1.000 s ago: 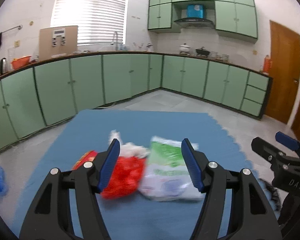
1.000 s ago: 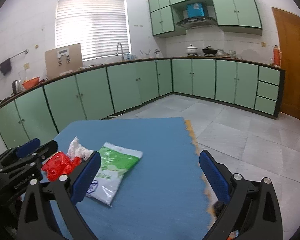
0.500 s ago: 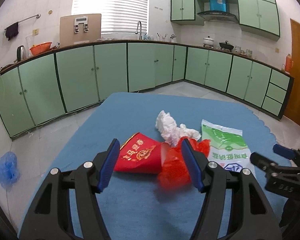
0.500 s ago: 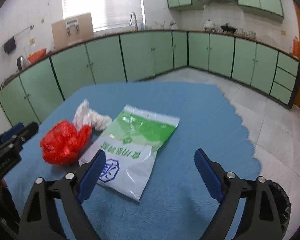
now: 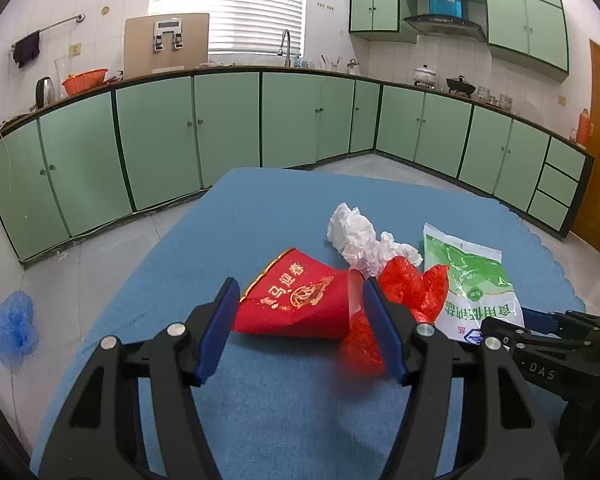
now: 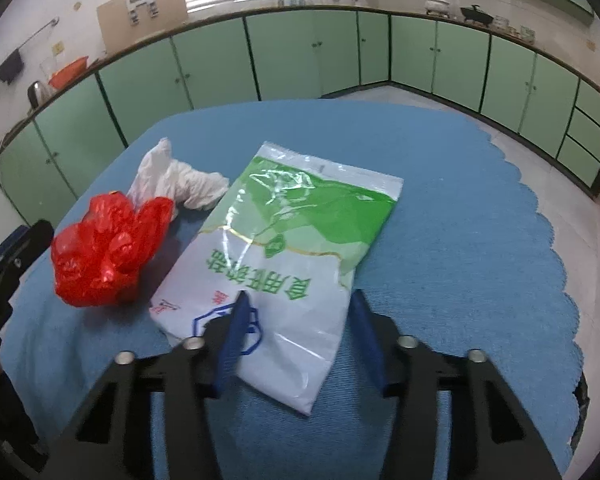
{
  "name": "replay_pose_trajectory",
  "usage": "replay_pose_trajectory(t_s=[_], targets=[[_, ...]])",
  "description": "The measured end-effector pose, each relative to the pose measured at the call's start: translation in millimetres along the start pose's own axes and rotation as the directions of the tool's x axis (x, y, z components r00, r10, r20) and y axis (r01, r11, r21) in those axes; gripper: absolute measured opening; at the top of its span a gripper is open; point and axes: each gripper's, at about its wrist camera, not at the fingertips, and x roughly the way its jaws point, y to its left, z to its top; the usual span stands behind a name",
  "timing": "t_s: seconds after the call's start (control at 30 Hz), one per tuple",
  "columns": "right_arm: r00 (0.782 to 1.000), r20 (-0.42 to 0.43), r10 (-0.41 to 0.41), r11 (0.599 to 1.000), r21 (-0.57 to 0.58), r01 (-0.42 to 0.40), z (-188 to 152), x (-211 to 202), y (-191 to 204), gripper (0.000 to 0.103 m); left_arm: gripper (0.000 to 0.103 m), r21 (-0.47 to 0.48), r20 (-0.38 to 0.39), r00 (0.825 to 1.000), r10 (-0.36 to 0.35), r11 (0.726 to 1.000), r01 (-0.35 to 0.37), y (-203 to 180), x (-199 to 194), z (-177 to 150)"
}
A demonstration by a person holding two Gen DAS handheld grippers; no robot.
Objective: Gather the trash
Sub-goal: 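Grasp the red plastic bag with the left gripper while the right gripper grasps the white-green bag, then lift the red plastic bag and white-green bag and carry both over the bin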
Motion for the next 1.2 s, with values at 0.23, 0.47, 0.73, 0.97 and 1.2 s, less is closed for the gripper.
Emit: replay_pose_trajectory(t_s=[0.23, 0.47, 0.73, 0.97, 1.2], targets=[[0.999, 0.043, 0.010, 1.000, -0.012, -0.010, -0.9, -11.7, 1.3, 0.021, 0.063, 0.004, -0.016, 0.999, -0.044, 0.999, 0.044, -9.0, 3.2, -0.9], [0.998, 0.069, 0.015, 1.000, 0.004, -0.016, -1.2, -27.7, -9.9, 0.013, 0.070, 0.020, -0.037, 0.993, -0.115, 0.993, 0.116, -31.4, 10.6, 2.3], [0.995, 0.098, -0.019, 0.999, 0.042, 0.015, 5.4, -43.5, -35.1, 0.013, 0.071, 0.060, -0.079, 0.984, -0.157, 0.985, 0.162, -57.9, 23.2, 0.2], [0.993, 0.112, -0.027, 0.998, 0.059, 0.020, 5.8, -51.1, -46.1, 0.013, 0.022, 0.075, -0.156, 0.974, -0.163, 0.981, 0.176, -71.3, 40.9, -4.4], [0.988, 0.150, -0.026, 0.999, 0.045, 0.020, 7.5, -70.7, -48.7, 0.013, 0.001, 0.067, -0.099, 0.982, -0.164, 0.983, 0.171, -71.3, 25.2, 2.3]])
